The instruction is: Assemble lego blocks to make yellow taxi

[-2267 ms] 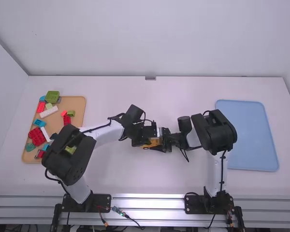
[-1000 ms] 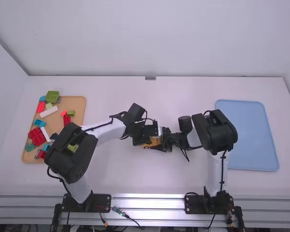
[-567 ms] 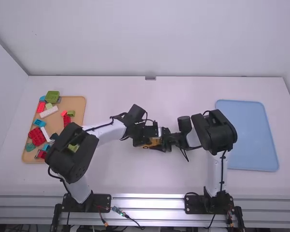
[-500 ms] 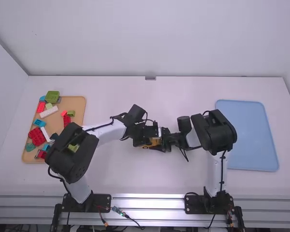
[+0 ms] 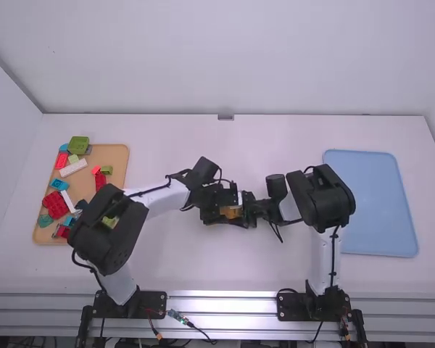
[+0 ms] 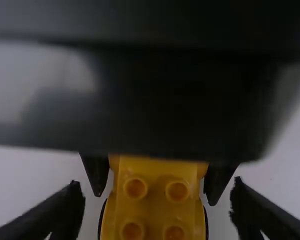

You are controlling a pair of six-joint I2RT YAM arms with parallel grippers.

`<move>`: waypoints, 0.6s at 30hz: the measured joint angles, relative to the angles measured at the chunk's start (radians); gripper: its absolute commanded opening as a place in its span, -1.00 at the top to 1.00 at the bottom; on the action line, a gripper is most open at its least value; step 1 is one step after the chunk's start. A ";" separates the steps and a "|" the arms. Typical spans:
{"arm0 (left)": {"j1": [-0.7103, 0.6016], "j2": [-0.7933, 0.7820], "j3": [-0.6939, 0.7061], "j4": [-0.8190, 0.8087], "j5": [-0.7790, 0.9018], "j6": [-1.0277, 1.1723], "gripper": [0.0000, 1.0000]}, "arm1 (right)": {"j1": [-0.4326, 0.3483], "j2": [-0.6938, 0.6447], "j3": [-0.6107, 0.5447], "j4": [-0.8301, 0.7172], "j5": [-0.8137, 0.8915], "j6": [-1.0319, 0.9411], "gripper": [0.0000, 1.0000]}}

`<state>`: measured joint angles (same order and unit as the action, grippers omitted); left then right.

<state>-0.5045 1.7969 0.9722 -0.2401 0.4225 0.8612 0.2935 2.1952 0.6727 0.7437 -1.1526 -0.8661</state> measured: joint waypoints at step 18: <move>0.327 -0.174 -0.103 -0.047 0.413 0.230 -0.98 | 0.001 0.000 0.000 0.001 0.000 0.001 0.28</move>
<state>-0.1776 1.6230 0.8696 -0.2874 0.8356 1.0916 0.2943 2.1952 0.6727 0.7448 -1.1522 -0.8654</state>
